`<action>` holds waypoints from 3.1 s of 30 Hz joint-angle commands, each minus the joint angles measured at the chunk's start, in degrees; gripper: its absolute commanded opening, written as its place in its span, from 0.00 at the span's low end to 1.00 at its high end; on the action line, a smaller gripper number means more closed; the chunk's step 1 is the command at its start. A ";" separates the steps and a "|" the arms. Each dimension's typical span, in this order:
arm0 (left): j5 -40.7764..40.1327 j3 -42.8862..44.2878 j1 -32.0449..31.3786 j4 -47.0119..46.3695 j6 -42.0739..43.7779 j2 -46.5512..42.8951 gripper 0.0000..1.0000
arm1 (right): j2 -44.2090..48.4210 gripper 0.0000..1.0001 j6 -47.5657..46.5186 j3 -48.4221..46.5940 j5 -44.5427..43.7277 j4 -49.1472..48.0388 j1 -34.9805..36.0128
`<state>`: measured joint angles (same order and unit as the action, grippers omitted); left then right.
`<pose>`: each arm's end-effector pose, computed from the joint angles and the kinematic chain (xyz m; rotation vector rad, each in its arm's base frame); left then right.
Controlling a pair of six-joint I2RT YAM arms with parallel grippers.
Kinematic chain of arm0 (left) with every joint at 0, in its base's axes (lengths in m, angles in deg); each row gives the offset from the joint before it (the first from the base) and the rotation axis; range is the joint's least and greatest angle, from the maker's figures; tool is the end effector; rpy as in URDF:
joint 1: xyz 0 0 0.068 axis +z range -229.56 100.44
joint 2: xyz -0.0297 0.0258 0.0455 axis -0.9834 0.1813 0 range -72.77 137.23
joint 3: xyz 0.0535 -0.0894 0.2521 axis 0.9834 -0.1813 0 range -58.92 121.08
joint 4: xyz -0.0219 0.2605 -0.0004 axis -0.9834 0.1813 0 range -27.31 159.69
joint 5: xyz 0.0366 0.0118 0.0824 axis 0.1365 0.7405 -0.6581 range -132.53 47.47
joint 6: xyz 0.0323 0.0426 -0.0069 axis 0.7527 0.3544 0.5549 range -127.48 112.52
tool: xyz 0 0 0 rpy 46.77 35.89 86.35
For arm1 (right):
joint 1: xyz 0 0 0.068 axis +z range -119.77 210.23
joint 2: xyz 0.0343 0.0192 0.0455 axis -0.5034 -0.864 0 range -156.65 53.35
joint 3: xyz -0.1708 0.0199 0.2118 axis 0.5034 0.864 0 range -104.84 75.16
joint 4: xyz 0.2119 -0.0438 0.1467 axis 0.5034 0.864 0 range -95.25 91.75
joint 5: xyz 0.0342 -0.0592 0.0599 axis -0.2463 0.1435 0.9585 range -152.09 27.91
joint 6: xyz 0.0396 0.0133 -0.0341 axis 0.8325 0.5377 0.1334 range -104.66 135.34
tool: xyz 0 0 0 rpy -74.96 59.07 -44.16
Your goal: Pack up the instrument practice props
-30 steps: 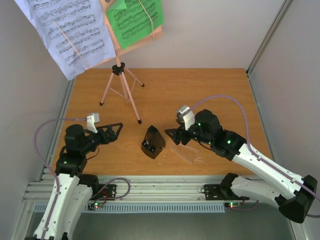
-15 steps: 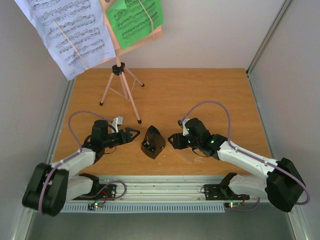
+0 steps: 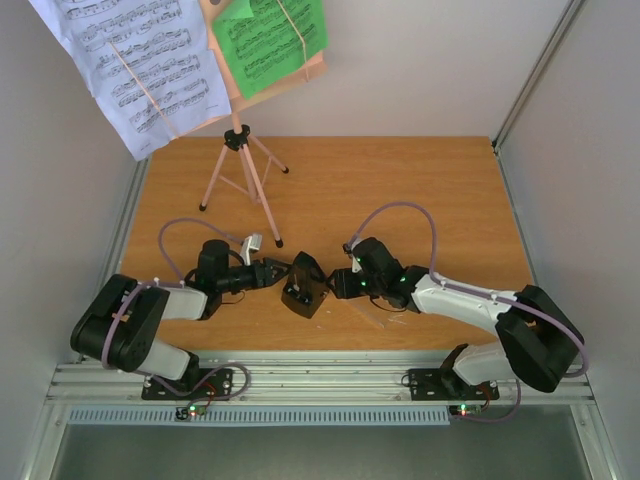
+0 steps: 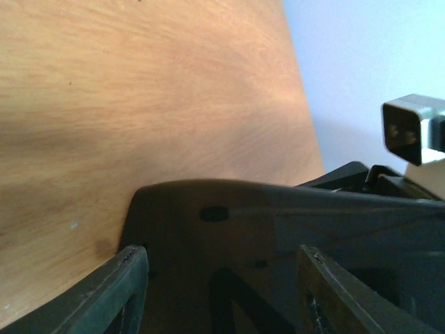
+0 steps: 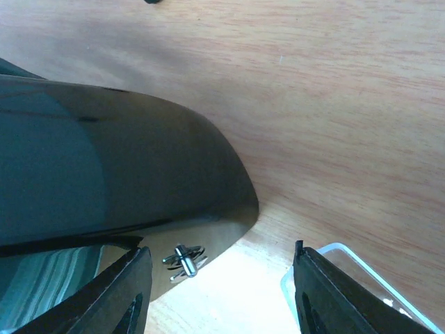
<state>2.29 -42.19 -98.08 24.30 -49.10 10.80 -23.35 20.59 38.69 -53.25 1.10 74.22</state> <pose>0.2094 -0.0966 0.1269 0.0876 2.2305 -1.4207 0.1833 0.1845 0.1787 -0.8845 2.2884 0.5793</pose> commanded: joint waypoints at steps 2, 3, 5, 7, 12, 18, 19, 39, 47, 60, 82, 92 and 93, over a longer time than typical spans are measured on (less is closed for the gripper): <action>1.50 -1.25 -1.33 -4.99 -0.23 -0.93 0.58 | -2.96 0.57 0.30 -3.13 -1.52 -4.93 0.41; 1.06 -1.38 -1.65 -3.93 -0.06 -1.52 0.58 | -3.42 0.58 0.28 -3.43 -1.62 -5.14 0.34; 0.16 -1.88 -2.77 -1.54 0.59 -3.37 0.58 | -4.34 0.58 -0.09 -4.42 -1.56 -5.42 0.33; -1.30 -2.45 -3.67 1.30 1.11 -5.75 0.57 | -5.07 0.58 -0.43 -5.16 -1.74 -5.38 0.37; -7.56 -2.04 -4.06 16.26 5.32 -16.05 0.56 | -3.70 0.58 -0.94 -5.21 -3.93 -4.72 0.35; -19.05 2.83 -4.06 38.89 13.51 -29.26 0.63 | 4.10 0.68 -2.80 -2.30 -6.54 -2.81 0.10; -19.41 3.39 -4.06 41.00 14.18 -31.21 0.65 | 5.98 0.71 -3.37 -1.72 -6.80 -2.23 -0.11; -9.11 17.62 -5.14 52.33 7.71 -42.20 0.78 | 29.81 0.83 -22.28 13.40 6.83 -14.79 6.06; -14.68 21.17 -14.34 53.00 9.01 -35.20 0.85 | 24.78 0.98 -27.27 12.86 3.93 -17.05 9.99; -17.59 22.97 -18.35 49.91 10.09 -28.21 0.79 | 16.50 0.99 -27.82 12.91 0.27 -21.15 11.63; -17.75 24.06 -18.56 49.74 11.59 -25.15 0.63 | 8.64 0.86 -20.64 13.88 -4.03 -32.45 11.59; -17.55 23.79 -18.50 47.87 10.26 -24.49 0.58 | 7.51 0.81 -20.88 15.00 -2.69 -37.13 11.57; -17.38 23.90 -18.51 47.75 10.17 -24.32 0.58 | 7.34 0.81 -20.82 14.98 -2.65 -37.50 11.56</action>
<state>-15.35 -19.46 -116.35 75.32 -38.59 -14.53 -15.16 -0.52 53.25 -56.46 -32.10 85.47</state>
